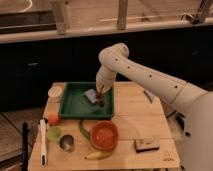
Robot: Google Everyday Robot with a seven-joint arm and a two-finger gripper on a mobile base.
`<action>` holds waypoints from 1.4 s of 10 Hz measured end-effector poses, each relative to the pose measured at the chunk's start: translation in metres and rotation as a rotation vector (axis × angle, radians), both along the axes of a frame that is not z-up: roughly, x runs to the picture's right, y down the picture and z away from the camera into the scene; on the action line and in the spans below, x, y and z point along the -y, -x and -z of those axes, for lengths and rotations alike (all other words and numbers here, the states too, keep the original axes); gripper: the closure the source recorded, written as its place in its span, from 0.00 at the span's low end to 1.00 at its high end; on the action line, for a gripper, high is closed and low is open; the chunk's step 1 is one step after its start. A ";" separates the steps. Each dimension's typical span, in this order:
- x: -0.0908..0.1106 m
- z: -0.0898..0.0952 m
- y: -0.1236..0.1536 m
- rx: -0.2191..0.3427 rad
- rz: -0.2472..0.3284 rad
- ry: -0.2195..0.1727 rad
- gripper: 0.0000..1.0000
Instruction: Place grapes in red bowl
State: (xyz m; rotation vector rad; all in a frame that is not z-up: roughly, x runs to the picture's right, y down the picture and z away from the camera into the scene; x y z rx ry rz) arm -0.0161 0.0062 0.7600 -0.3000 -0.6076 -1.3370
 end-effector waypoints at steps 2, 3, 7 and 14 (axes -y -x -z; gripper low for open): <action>-0.001 0.015 0.006 0.017 0.052 0.026 0.97; -0.003 0.022 0.010 0.025 0.078 0.043 0.97; -0.015 0.038 0.008 0.036 0.128 0.094 0.97; -0.051 0.072 -0.003 0.033 0.183 0.146 0.97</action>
